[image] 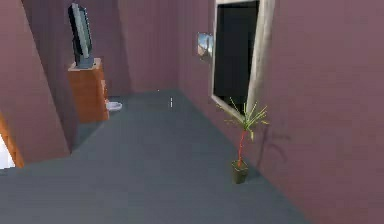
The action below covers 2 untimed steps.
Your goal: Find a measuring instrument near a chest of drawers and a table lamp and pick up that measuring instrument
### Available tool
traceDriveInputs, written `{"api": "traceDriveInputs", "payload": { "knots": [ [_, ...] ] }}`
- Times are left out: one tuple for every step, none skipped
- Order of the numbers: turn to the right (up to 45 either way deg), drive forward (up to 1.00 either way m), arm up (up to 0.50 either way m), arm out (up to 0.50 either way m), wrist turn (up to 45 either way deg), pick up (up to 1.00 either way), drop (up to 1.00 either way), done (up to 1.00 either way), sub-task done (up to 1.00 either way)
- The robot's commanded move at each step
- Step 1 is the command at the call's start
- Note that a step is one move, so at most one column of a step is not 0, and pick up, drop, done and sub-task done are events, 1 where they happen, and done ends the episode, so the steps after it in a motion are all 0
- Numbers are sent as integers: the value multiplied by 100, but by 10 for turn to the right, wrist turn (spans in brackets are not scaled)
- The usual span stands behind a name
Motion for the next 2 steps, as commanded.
{"api": "traceDriveInputs", "payload": {
  "knots": [
    [-450, 0, 0, 0, 0, 0, 0, 0, 0],
    [0, 85, 0, 0, 0, 0, 0, 0, 0]
  ]
}}
